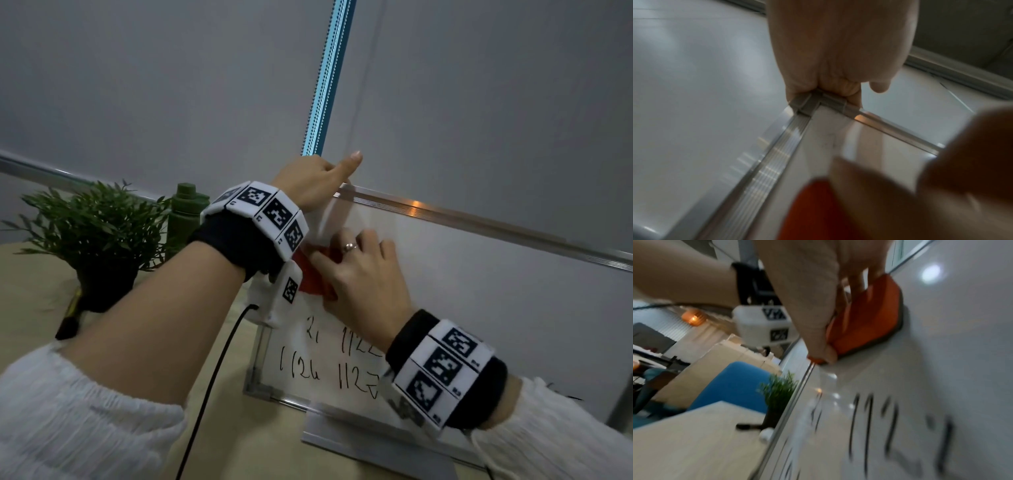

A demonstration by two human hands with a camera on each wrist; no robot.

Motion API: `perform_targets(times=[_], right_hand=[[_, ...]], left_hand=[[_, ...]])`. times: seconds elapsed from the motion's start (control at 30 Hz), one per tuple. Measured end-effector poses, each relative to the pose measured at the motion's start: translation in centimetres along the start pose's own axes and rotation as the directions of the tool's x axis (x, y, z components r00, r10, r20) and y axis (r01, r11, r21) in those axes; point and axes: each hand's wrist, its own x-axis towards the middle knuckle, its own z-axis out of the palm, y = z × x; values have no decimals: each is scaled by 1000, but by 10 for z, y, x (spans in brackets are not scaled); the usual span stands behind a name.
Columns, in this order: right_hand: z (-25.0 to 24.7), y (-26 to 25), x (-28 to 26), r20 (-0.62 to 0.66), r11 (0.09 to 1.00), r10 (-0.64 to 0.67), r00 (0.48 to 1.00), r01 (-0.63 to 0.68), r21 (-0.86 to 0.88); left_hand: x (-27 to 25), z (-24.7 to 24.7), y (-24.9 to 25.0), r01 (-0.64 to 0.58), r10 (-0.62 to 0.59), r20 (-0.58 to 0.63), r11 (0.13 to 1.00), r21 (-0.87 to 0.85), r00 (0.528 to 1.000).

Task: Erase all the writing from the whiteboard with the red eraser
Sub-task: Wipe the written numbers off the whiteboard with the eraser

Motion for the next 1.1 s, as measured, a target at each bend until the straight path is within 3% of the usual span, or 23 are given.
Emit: perform_targets(times=[0.07, 0.17, 0.23, 0.37, 0.47, 0.53, 0.6, 0.67, 0.8, 0.9, 0.93, 1.0, 1.1], right_hand=[[7, -8, -12, -1, 1000, 15, 1000, -15, 9], [26, -24, -53, 115, 971, -231, 966, 237, -36], [27, -16, -62, 148, 954, -291, 945, 298, -29], [5, 15, -31, 6, 994, -78, 997, 79, -74], [3, 17, -28, -30, 994, 90, 996, -92, -61], [14, 1, -49, 34, 999, -18, 999, 20, -46], [25, -12, -75, 162, 975, -208, 965, 217, -40], [27, -6, -81, 183, 959, -270, 945, 282, -41], [8, 31, -49, 18, 997, -34, 999, 35, -74], [0, 38, -42, -42, 989, 138, 990, -140, -51], [2, 34, -48, -33, 991, 126, 992, -127, -40], [14, 23, -70, 59, 999, -28, 998, 30, -32], [26, 20, -101, 188, 957, -272, 944, 286, -53]], left_hand=[[2, 0, -1, 0, 0, 5, 1000, 12, 1000], [4, 0, -1, 15, -15, 14, 999, 32, 1000], [4, 0, 0, 14, -14, 11, 999, 44, 1000], [4, 1, 0, 7, -7, -1, 999, 39, 1000], [4, 3, -1, 3, -3, -2, 1000, 30, 1000], [5, 4, -2, 5, -5, -2, 999, 38, 1000], [5, 4, -1, 2, -2, -3, 999, 46, 1000], [4, 3, -1, -6, 7, -7, 998, 62, 1000], [6, 4, -2, 3, -3, 1, 997, 74, 1000], [7, 7, -2, -1, 2, -14, 998, 67, 1000], [8, 8, -3, -1, 2, -17, 998, 65, 1000], [8, 8, -4, 0, 1, -24, 998, 62, 1000], [7, 8, -4, 3, -1, -28, 999, 53, 1000]])
